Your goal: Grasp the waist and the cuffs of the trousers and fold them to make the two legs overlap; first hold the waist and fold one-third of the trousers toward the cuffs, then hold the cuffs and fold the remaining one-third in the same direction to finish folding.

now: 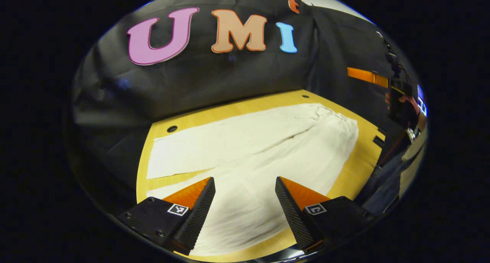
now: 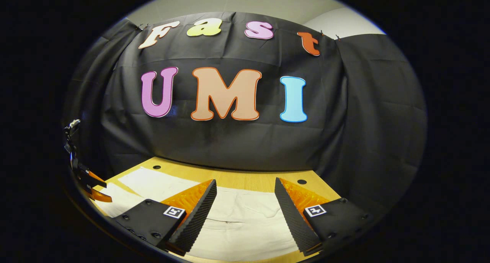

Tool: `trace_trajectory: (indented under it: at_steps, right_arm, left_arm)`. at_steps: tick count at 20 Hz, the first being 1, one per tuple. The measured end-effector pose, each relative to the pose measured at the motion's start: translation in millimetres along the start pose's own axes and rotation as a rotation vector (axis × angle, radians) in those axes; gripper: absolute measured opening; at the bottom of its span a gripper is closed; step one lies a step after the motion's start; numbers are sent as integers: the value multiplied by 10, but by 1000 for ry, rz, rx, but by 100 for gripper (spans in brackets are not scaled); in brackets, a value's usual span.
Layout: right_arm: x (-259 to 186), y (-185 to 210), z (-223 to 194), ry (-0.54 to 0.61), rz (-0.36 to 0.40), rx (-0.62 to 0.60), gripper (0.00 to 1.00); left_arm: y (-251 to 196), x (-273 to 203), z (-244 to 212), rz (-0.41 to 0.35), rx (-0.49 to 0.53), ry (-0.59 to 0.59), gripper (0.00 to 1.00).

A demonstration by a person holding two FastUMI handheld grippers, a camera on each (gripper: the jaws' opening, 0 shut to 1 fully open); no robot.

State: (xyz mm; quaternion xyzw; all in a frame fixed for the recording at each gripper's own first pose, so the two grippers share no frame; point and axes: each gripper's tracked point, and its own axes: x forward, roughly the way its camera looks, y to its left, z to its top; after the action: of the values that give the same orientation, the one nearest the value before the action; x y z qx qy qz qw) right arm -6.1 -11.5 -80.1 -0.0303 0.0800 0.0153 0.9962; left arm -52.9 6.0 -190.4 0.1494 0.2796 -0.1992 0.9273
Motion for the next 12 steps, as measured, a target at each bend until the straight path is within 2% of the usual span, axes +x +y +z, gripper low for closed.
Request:
trace_trajectory:
  at_steps: [4, 12]
  right_arm:
    - [-25, -31, -112, 26, -11, -15, 98]
    - [-73, -34, -253, 61, -27, -41, 98]
  left_arm:
    - [17, -111, -563, -113, 129, 200, 94]
    - [2, -335, -1377, -315, 387, 501, 94]
